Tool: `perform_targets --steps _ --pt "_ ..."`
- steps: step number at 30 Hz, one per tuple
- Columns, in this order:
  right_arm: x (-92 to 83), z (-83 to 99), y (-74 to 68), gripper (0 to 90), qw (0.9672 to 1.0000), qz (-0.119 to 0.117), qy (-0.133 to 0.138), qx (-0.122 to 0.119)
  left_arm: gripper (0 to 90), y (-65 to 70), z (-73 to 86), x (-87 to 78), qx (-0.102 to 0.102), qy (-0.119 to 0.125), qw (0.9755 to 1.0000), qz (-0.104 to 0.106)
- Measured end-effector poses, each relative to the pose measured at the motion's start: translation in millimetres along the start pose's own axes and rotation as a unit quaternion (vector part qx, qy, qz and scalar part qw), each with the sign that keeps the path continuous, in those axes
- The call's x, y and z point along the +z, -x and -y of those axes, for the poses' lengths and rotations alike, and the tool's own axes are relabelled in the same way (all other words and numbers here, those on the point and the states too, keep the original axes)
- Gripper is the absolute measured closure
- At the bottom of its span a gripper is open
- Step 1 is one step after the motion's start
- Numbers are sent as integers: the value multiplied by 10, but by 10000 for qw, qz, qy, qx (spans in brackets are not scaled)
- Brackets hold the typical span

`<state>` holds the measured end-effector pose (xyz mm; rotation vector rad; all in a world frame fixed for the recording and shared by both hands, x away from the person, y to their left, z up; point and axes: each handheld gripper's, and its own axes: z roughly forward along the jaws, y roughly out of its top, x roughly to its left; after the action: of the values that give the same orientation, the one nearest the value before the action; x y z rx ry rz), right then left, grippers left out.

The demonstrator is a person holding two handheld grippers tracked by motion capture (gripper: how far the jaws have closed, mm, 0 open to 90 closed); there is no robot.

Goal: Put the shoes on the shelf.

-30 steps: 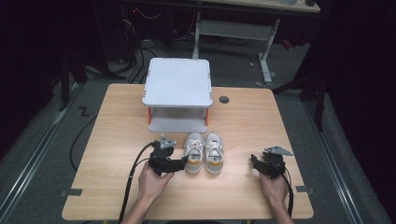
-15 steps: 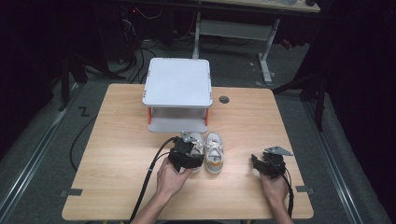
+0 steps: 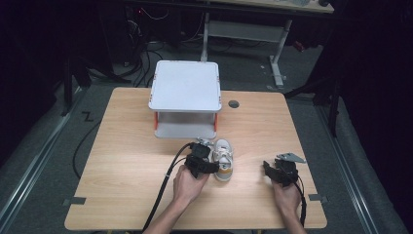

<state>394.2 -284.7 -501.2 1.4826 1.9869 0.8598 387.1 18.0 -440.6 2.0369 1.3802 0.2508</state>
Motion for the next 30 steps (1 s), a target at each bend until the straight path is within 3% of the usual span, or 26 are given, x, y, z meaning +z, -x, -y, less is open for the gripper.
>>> perform_targets --steps 2,3,7,14,22,25,30 --pt "0 0 -1 501 10000 3 -3 13 457 -11 -9 0 -86 -6 10000 33" --pt "0 -1 1 501 10000 11 -1 24 458 -32 -25 5 -226 -16 9997 116" --pt "0 -1 2 501 10000 15 -7 25 453 -35 -35 32 -262 -36 9995 166" --pt "0 -1 3 501 10000 14 -8 24 463 18 -73 125 -59 -181 9998 -9" --pt "2 -2 5 500 10000 9 -1 21 629 46 -84 167 94 -266 9995 -110" --pt "2 -2 4 500 10000 8 -1 21 687 35 -87 171 83 -303 9995 -30" --pt "2 -2 4 500 10000 10 -3 25 730 43 -74 169 140 -261 9995 -48"
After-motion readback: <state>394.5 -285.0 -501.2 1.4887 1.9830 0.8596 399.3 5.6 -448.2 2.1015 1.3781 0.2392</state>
